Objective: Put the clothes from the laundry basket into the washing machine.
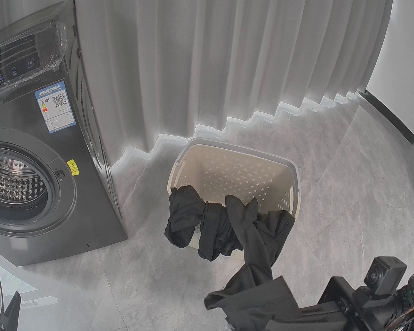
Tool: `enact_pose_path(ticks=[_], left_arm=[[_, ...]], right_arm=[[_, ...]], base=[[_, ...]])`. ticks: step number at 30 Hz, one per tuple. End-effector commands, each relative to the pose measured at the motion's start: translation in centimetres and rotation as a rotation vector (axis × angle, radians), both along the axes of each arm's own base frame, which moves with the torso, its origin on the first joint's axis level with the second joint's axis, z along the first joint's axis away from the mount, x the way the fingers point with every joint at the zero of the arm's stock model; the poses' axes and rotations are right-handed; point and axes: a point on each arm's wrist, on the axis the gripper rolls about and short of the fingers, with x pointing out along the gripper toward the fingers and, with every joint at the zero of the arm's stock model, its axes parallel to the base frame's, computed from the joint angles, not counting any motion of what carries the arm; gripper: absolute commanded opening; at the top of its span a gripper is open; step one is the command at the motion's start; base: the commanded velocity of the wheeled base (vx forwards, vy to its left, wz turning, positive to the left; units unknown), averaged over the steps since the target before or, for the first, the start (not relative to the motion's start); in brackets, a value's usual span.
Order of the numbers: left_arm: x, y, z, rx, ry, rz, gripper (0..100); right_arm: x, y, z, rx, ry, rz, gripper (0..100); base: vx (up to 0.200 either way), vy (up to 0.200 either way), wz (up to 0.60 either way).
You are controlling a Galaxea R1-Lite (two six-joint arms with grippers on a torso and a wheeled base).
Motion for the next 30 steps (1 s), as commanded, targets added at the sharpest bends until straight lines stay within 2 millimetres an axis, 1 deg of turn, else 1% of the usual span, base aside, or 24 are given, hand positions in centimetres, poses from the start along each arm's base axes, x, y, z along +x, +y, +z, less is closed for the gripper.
enact_pose_path(ticks=[1, 4, 5, 7, 9, 13, 15, 22, 30], left_arm=[[0.0, 0.0, -0.5, 0.000, 0.000, 0.000, 100], [0.0, 0.0, -0.5, 0.000, 0.000, 0.000, 100], [0.0, 0.0, -0.5, 0.000, 0.001, 0.000, 100], [0.0, 0.0, -0.5, 0.000, 0.000, 0.000, 100], [0.0, 0.0, -0.5, 0.000, 0.000, 0.000, 100], [0.0, 0.0, -0.5, 0.000, 0.000, 0.000, 100], [0.0, 0.0, -0.5, 0.000, 0.000, 0.000, 100], [0.0, 0.0, -0.5, 0.000, 0.001, 0.000, 100], [0.0, 0.0, -0.5, -0.003, 0.000, 0.000, 100]], right_arm=[[-0.5, -0.2, 0.5, 0.029, -0.027, 0.017, 0], [-0.4, -0.1, 0.6, 0.036, -0.028, 0.013, 0], [0.0, -0.1, 0.8, 0.040, -0.032, -0.006, 0], [2.1, -0.3, 0.8, 0.036, -0.029, -0.093, 0], [3.6, -0.5, 0.7, 0.032, -0.034, -0.151, 0], [5.4, -0.8, 0.9, 0.037, -0.045, -0.217, 0], [5.9, -1.0, 1.3, 0.050, -0.062, -0.234, 0], [6.0, -0.9, 1.6, 0.058, -0.076, -0.239, 0], [6.7, -0.8, 1.5, 0.059, -0.080, -0.288, 0]], base=[[0.000, 0.000, 0.00], [0.000, 0.000, 0.00], [0.000, 0.000, 0.00], [0.000, 0.000, 0.00], [0.000, 0.000, 0.00], [0.000, 0.000, 0.00], [0.000, 0.000, 0.00], [0.000, 0.000, 0.00], [-0.200, 0.000, 0.00]])
